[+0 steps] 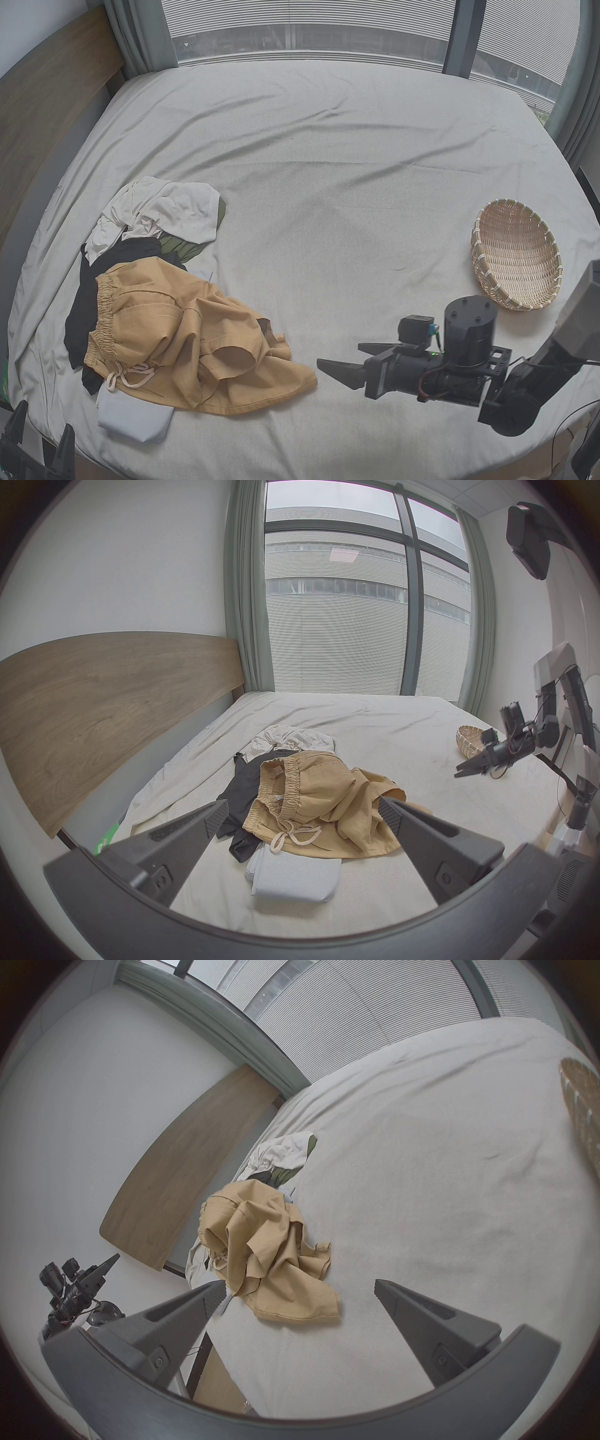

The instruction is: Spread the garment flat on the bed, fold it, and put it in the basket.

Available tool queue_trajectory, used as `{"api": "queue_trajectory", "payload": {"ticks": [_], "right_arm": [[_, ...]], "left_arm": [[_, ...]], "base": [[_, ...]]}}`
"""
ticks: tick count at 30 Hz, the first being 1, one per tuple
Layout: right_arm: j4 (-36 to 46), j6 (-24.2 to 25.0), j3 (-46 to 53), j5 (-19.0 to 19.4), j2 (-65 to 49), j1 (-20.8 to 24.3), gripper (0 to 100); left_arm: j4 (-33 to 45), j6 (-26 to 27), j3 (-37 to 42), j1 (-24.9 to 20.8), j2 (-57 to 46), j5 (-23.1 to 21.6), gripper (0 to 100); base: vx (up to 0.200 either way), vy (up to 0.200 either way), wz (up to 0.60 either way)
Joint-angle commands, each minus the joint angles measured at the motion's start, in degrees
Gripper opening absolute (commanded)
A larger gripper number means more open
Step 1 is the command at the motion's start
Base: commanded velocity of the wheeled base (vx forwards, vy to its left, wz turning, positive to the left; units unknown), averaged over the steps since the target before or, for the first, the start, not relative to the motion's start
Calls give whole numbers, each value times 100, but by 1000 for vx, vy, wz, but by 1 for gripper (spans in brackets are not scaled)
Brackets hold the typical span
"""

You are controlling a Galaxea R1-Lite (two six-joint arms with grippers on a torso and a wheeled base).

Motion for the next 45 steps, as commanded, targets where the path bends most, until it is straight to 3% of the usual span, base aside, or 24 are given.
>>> {"api": "queue_trajectory", "payload": {"ticks": [1, 19, 33, 43, 44, 45], "right_arm": [[-6, 91, -239, 70, 609, 184, 100], [-15, 99, -1092, 61, 1690, 447, 100], [-15, 3, -1680, 8, 2059, 359, 100], [-103, -32, -2050, -457, 2341, 342, 100], [-103, -32, -2085, -484, 2367, 359, 0], [-103, -32, -2129, -519, 2385, 359, 0]], "left_arm": [[-2, -4, 101, 2, -88, 6, 100], [-2, -13, 101, 2, -88, 6, 100], [-2, -22, 101, 2, -88, 6, 100], [-2, -13, 101, 2, -88, 6, 100], [-2, -13, 101, 2, -88, 6, 100], [-2, -13, 101, 2, -88, 6, 100]], "base": [[0, 0, 0], [0, 0, 0], [0, 0, 0], [0, 0, 0], [0, 0, 0], [0, 0, 0]]}}
